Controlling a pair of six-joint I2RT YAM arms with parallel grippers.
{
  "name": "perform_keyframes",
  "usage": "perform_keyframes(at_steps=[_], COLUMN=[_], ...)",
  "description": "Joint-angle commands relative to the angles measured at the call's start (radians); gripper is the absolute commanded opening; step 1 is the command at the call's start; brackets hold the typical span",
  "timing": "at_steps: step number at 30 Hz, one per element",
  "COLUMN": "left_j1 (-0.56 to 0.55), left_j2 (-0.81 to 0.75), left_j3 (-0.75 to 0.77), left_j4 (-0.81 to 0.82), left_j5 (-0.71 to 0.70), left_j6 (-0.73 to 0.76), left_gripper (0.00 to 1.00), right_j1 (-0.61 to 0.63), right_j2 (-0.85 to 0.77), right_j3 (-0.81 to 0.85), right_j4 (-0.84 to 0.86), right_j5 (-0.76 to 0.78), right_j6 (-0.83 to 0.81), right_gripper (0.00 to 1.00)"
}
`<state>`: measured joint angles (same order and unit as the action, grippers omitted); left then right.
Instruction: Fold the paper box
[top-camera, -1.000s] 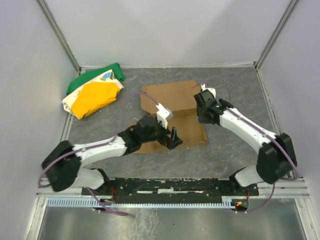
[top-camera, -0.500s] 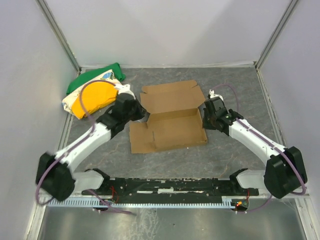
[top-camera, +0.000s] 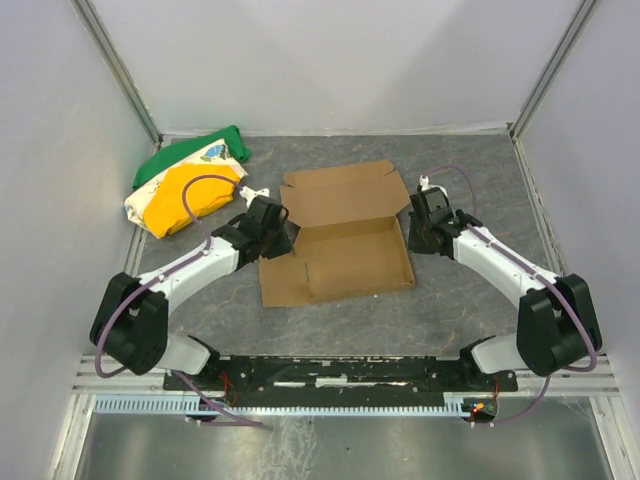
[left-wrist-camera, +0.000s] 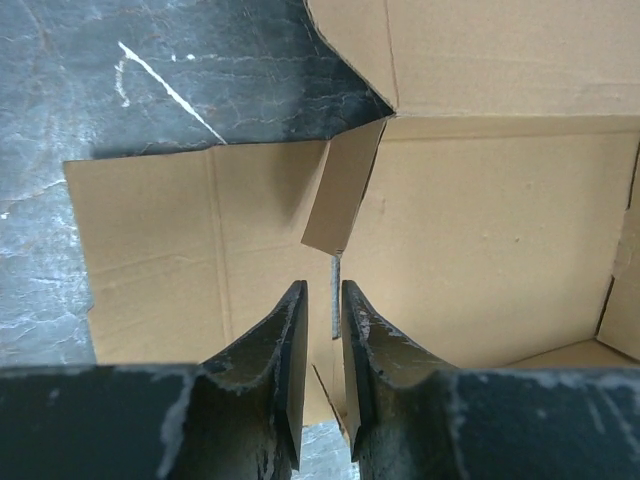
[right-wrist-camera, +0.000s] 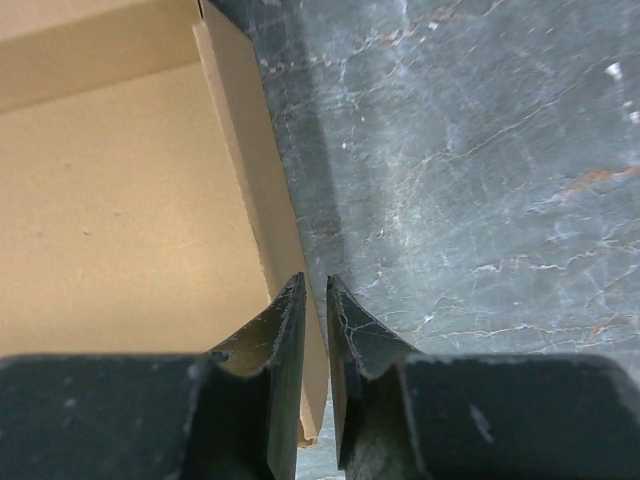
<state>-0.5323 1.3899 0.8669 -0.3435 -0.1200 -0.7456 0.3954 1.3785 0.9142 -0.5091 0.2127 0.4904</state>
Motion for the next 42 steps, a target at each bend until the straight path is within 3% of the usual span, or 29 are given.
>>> perform_keyframes(at_steps=[1, 12, 16, 18, 19, 21, 22, 26, 28, 29, 34, 42], left_j1=[0.004, 0.004, 0.004, 0.007, 0.007, 0.008, 0.008, 0.009, 0.009, 0.012, 0.021, 0.034], left_j2=[0.054, 0.145, 0.043, -0.012, -0.04, -0.105, -0.132, -0.232, -0.273, -0.285, -0.269, -0.208], left_j3=[0.038, 0.096, 0.091, 0.09, 0.09, 0.069, 0.053, -0.04, -0.083, -0.102, -0.167, -0.236], left_j4=[0.072, 0.116, 0.065, 0.003, -0.043, -0.09, -0.104, -0.148, -0.166, -0.175, -0.168, -0.06], left_j5=[0.036, 0.098, -0.002, -0.108, -0.151, -0.195, -0.204, -0.22, -0.24, -0.243, -0.227, -0.178], left_j6=[0.012, 0.043, 0.071, 0.066, 0.057, 0.03, 0.014, -0.045, -0.069, -0.077, -0.09, -0.098], left_gripper=[0.26, 0.24, 0.27, 0.39, 0.54, 0.74, 0.79, 0.8, 0.93, 0.95, 0.96, 0.92], right_j1=[-0.014, -0.019, -0.021, -0.022, -0.021, -0.021, -0.022, -0.02, -0.021, -0.02, -0.02, -0.02], right_j2=[0.027, 0.016, -0.04, -0.027, -0.012, 0.017, 0.03, 0.052, 0.056, 0.063, 0.137, 0.221], right_j3=[0.03, 0.048, 0.03, 0.044, 0.053, 0.061, 0.062, 0.064, 0.064, 0.065, 0.091, 0.118], right_j4=[0.04, 0.003, 0.007, -0.005, -0.015, -0.015, -0.011, 0.004, 0.009, 0.007, -0.016, -0.057], right_j5=[-0.081, -0.041, -0.026, -0.038, -0.047, -0.065, -0.078, -0.125, -0.134, -0.136, -0.157, -0.12], right_j6=[-0.034, -0.044, -0.042, -0.053, -0.058, -0.066, -0.068, -0.072, -0.074, -0.074, -0.071, -0.061], right_gripper=[0.22, 0.23, 0.38, 0.42, 0.42, 0.42, 0.43, 0.44, 0.45, 0.45, 0.59, 0.52])
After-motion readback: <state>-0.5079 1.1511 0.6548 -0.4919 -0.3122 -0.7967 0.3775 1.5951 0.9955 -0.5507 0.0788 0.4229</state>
